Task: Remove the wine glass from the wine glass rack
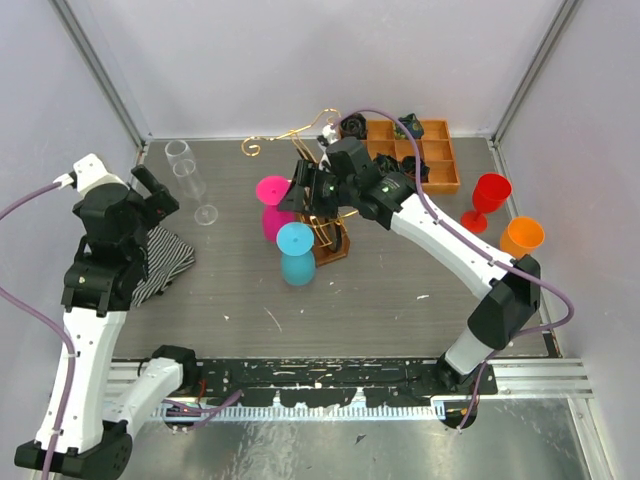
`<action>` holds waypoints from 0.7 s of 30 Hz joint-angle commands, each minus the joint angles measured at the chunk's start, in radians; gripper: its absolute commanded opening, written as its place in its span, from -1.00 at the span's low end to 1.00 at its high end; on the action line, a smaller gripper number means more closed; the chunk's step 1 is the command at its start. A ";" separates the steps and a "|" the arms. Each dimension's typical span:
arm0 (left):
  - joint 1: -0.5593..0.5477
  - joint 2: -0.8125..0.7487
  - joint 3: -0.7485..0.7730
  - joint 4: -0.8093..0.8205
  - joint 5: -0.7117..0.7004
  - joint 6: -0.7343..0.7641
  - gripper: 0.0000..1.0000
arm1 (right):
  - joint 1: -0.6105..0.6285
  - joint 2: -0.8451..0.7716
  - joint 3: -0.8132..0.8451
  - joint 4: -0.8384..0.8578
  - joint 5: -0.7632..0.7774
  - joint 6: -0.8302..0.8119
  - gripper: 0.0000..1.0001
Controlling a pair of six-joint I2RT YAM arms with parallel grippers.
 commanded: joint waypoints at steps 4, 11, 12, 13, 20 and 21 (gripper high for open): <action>0.000 -0.004 0.075 -0.178 0.112 -0.036 0.99 | -0.022 -0.041 -0.041 0.248 -0.046 0.160 0.37; 0.000 -0.017 0.066 -0.166 0.178 -0.046 0.95 | -0.025 0.007 -0.030 0.273 -0.023 0.201 0.05; 0.000 -0.016 0.066 -0.166 0.185 -0.046 0.94 | -0.025 0.013 -0.030 0.282 -0.028 0.204 -0.07; 0.001 -0.014 0.067 -0.167 0.189 -0.046 0.94 | -0.026 0.019 -0.026 0.285 -0.034 0.207 -0.18; 0.000 -0.005 0.084 -0.176 0.205 -0.044 0.94 | -0.031 0.042 -0.019 0.287 -0.040 0.206 -0.35; 0.000 -0.005 0.087 -0.178 0.208 -0.043 0.94 | -0.032 0.044 -0.017 0.289 -0.042 0.205 -0.35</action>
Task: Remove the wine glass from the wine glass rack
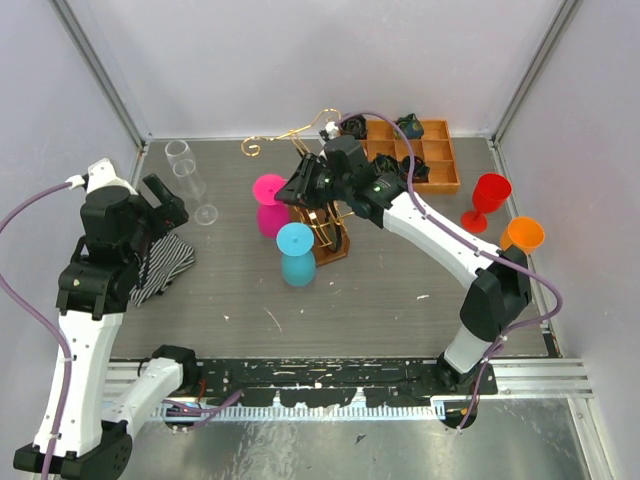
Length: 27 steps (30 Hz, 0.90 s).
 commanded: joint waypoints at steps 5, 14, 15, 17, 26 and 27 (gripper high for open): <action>-0.001 -0.006 0.051 -0.010 0.034 0.000 0.94 | -0.008 -0.031 0.019 0.088 -0.005 0.015 -0.98; 0.000 -0.012 0.041 -0.007 0.070 -0.024 0.92 | -0.061 -0.111 -0.043 0.167 0.017 0.051 -0.99; 0.000 -0.010 0.041 -0.007 0.076 -0.028 0.92 | -0.068 -0.105 -0.042 0.183 0.006 0.058 -0.99; 0.000 -0.007 0.046 -0.010 0.084 -0.032 0.91 | -0.077 -0.086 -0.035 0.216 -0.017 0.073 -0.99; 0.000 -0.013 0.068 -0.046 0.079 -0.019 0.91 | -0.116 -0.058 0.047 0.236 -0.009 0.064 -0.99; 0.000 -0.014 0.068 -0.048 0.077 -0.018 0.92 | -0.119 -0.070 0.047 0.223 -0.008 0.055 -0.98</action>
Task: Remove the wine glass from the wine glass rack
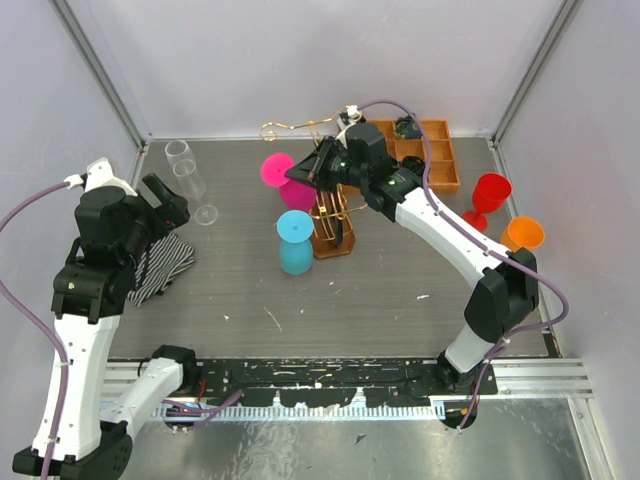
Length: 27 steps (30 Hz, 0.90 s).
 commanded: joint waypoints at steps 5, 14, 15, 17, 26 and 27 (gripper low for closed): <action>0.000 -0.010 0.011 -0.009 0.025 -0.016 0.92 | -0.036 -0.087 0.038 0.038 0.025 -0.039 -0.98; 0.000 -0.005 0.009 -0.041 0.021 -0.021 0.92 | -0.036 0.052 0.139 0.060 -0.076 -0.004 -0.98; 0.000 -0.009 0.008 -0.041 0.017 -0.015 0.93 | -0.036 0.070 0.158 0.061 -0.083 -0.003 -0.99; 0.000 -0.016 0.007 -0.036 0.010 -0.012 0.94 | -0.035 0.109 0.205 0.058 -0.095 -0.002 -0.99; -0.001 -0.010 0.005 -0.040 0.011 -0.011 0.94 | -0.035 0.216 0.350 -0.012 -0.099 -0.037 -0.99; 0.000 -0.011 0.003 -0.039 0.010 -0.011 0.94 | -0.035 0.214 0.354 -0.022 -0.097 -0.044 -0.98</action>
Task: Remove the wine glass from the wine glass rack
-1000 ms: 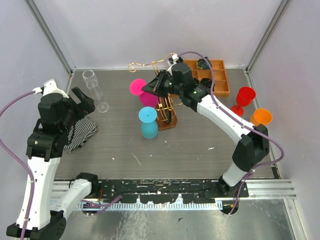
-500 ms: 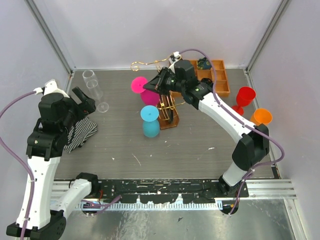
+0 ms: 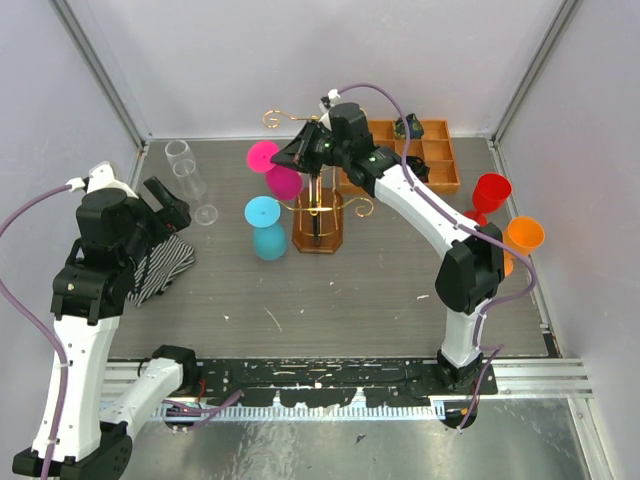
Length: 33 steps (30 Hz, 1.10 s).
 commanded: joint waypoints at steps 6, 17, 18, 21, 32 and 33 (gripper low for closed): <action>0.000 -0.007 -0.013 0.006 0.002 0.003 0.95 | -0.010 -0.028 0.140 -0.093 0.020 -0.097 -0.98; 0.000 -0.013 -0.029 0.000 0.008 -0.005 0.95 | -0.010 0.068 0.299 -0.226 -0.001 -0.119 -0.98; 0.000 -0.014 -0.029 0.000 0.006 -0.003 0.95 | -0.010 0.075 0.305 -0.228 -0.005 -0.119 -0.99; 0.000 -0.014 -0.029 -0.003 0.002 0.002 0.96 | -0.010 0.103 0.322 -0.224 -0.024 -0.111 -0.99; 0.000 -0.011 -0.032 -0.005 0.000 0.001 0.96 | -0.007 0.182 0.405 -0.190 -0.054 -0.082 -0.99; 0.001 -0.010 -0.031 -0.005 0.000 0.001 0.96 | -0.007 0.186 0.412 -0.188 -0.045 -0.083 -0.99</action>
